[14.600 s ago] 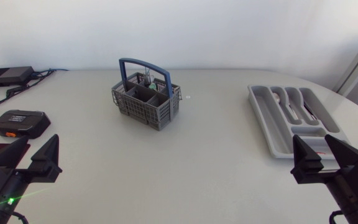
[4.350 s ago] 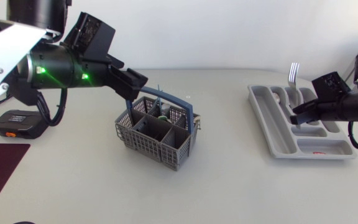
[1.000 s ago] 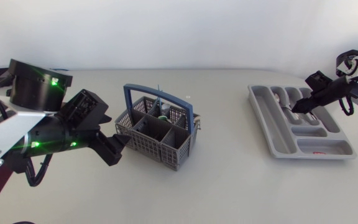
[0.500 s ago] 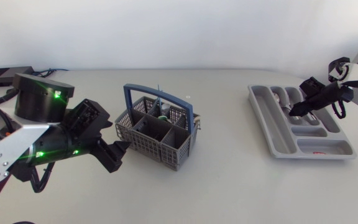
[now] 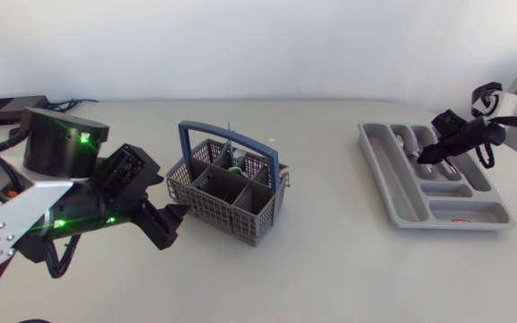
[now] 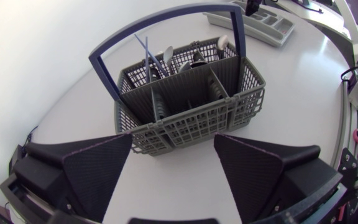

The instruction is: Unload the cutlery basket into the drawer organizer.

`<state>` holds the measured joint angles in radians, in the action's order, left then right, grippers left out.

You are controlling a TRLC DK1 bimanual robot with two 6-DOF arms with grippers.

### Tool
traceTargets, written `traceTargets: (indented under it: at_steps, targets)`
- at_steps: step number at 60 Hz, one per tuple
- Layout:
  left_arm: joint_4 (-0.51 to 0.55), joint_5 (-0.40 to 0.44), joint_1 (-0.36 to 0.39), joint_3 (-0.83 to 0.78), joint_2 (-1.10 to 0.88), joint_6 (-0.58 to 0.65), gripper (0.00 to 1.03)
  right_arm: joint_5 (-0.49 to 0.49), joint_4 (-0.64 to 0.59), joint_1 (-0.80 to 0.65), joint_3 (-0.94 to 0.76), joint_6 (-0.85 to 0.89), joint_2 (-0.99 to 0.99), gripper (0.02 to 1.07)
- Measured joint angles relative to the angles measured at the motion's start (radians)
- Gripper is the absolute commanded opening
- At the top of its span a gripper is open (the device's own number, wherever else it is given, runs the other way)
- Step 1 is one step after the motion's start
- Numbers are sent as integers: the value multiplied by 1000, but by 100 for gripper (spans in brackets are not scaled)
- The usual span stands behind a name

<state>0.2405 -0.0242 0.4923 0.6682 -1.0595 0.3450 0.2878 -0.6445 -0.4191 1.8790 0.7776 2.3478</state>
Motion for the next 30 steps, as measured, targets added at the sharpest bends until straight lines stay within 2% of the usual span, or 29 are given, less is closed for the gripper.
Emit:
traceTargets:
  at_steps: [8,17,25,30]
  targets:
    - [0,0,0,0,-4,0,92,1,-3,0,10,-11,23,46]
    - [-3,0,4,-1,-10,0,92,5,-6,1,11,-15,36,29]
    - [-7,0,11,-1,-15,0,92,8,-8,0,13,-53,36,21]
    - [-7,0,11,-1,-15,0,92,18,-7,-4,14,-60,36,21]
